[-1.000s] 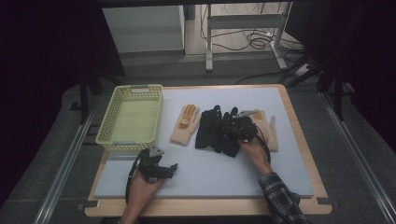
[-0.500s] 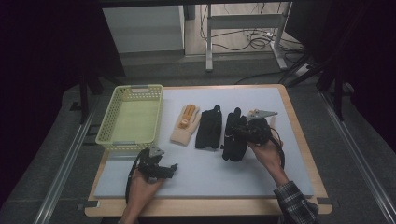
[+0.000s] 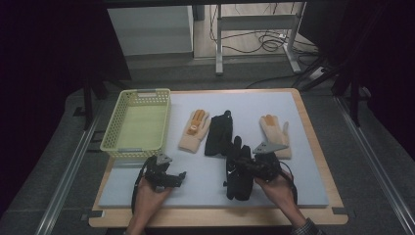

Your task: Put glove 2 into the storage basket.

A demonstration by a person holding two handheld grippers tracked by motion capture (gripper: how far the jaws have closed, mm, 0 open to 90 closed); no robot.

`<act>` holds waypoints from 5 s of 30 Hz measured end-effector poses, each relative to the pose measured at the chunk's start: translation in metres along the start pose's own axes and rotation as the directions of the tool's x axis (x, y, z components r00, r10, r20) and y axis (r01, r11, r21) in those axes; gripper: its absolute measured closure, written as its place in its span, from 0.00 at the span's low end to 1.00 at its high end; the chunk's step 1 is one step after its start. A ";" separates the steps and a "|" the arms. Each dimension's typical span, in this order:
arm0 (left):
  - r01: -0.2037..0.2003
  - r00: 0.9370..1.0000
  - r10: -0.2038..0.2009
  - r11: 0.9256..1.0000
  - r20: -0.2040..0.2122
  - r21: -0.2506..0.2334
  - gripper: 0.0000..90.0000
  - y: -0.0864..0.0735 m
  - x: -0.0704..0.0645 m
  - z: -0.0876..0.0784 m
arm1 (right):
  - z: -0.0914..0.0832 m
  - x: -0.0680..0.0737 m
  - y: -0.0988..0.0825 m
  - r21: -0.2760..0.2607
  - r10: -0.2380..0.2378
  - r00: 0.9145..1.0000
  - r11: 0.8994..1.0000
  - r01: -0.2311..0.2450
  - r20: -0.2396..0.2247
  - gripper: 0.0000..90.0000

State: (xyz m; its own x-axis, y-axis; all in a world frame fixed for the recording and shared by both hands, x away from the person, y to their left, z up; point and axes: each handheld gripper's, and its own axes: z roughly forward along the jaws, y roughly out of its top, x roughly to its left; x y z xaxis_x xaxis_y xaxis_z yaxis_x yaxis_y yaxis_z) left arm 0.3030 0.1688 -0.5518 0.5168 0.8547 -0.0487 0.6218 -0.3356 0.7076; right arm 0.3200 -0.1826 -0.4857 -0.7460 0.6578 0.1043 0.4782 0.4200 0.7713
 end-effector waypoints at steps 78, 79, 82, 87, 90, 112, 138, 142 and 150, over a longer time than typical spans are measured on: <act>0.001 1.000 -0.001 1.000 0.001 0.001 0.08 0.000 0.000 0.000 | 0.033 -0.109 0.076 -0.021 0.040 0.973 0.999 -0.036 0.227 0.95; 0.001 1.000 -0.001 1.000 0.001 0.001 0.07 0.000 0.000 0.000 | 0.028 -0.111 0.078 -0.021 0.039 0.970 0.999 -0.035 0.240 0.95; 0.001 1.000 -0.001 1.000 0.002 0.001 0.07 0.000 0.000 0.000 | 0.016 -0.114 0.084 -0.021 0.033 0.964 0.999 -0.028 0.264 0.95; 0.001 1.000 -0.001 1.000 0.002 0.000 0.07 0.000 0.000 0.000 | 0.023 -0.109 0.092 -0.002 0.031 0.963 1.000 -0.031 0.269 0.94; 0.001 1.000 -0.001 1.000 0.002 0.001 0.08 0.000 0.000 0.000 | 0.038 -0.102 0.095 0.010 0.021 0.967 1.000 -0.024 0.252 0.94; 0.000 1.000 0.000 1.000 0.001 0.002 0.08 0.000 0.000 0.000 | 0.109 -0.071 0.114 0.047 -0.032 0.988 0.999 0.026 0.149 0.77; 0.002 1.000 -0.002 1.000 0.002 0.000 0.08 0.000 0.000 0.000 | 0.131 -0.099 0.084 0.126 -0.025 0.990 0.992 0.007 0.140 0.96; 0.001 1.000 -0.001 1.000 0.002 0.001 0.07 0.000 0.000 0.000 | 0.116 -0.102 0.091 0.089 0.012 0.991 0.996 -0.024 0.135 0.97; 0.001 1.000 -0.001 1.000 0.002 0.001 0.07 0.000 0.000 0.000 | 0.076 -0.094 0.111 0.011 0.067 0.988 0.998 -0.069 0.141 0.97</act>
State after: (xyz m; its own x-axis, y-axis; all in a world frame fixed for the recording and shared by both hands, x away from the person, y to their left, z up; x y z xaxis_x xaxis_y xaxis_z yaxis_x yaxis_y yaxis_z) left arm 0.3030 0.1689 -0.5518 0.5172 0.8543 -0.0513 0.6231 -0.3347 0.7069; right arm 0.4782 -0.1501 -0.4581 -0.6394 0.7660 0.0665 0.5336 0.3799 0.7556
